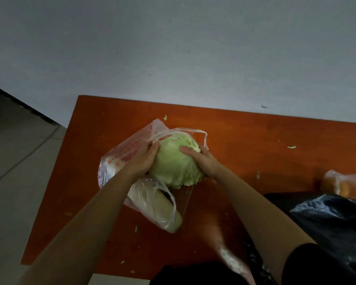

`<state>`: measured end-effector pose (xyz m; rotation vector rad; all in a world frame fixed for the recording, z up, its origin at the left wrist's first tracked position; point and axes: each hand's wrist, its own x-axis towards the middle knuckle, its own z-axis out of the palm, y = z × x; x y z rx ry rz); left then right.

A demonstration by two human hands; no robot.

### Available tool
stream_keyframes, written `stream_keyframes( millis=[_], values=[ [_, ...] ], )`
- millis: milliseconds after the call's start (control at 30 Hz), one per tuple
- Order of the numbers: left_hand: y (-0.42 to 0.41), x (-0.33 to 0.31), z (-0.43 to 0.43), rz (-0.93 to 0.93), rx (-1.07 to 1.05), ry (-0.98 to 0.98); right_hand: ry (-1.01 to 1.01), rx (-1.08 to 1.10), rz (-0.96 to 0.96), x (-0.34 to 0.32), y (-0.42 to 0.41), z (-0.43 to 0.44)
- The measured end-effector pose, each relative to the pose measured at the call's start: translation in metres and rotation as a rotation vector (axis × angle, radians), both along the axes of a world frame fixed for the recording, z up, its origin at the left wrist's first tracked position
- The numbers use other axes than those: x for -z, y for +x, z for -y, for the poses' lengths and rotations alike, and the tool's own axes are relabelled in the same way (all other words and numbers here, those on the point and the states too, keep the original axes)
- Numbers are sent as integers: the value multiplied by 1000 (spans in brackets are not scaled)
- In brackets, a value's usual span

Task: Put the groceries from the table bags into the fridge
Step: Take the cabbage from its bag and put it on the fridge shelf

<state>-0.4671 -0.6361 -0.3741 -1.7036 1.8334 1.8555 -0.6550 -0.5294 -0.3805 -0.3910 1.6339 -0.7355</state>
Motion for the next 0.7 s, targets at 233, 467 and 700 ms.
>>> stream_keyframes(
  millis=[233, 467, 700],
  values=[
    [-27, -12, -14, -141, -288, 190, -48, 180, 89, 2, 0, 3],
    [-28, -25, -29, -151, -387, 149, -91, 259, 87, -22, 10, -14],
    [-58, -94, -53, -146, -284, 64, -216, 338, 56, -90, -9, -59]
  ],
)
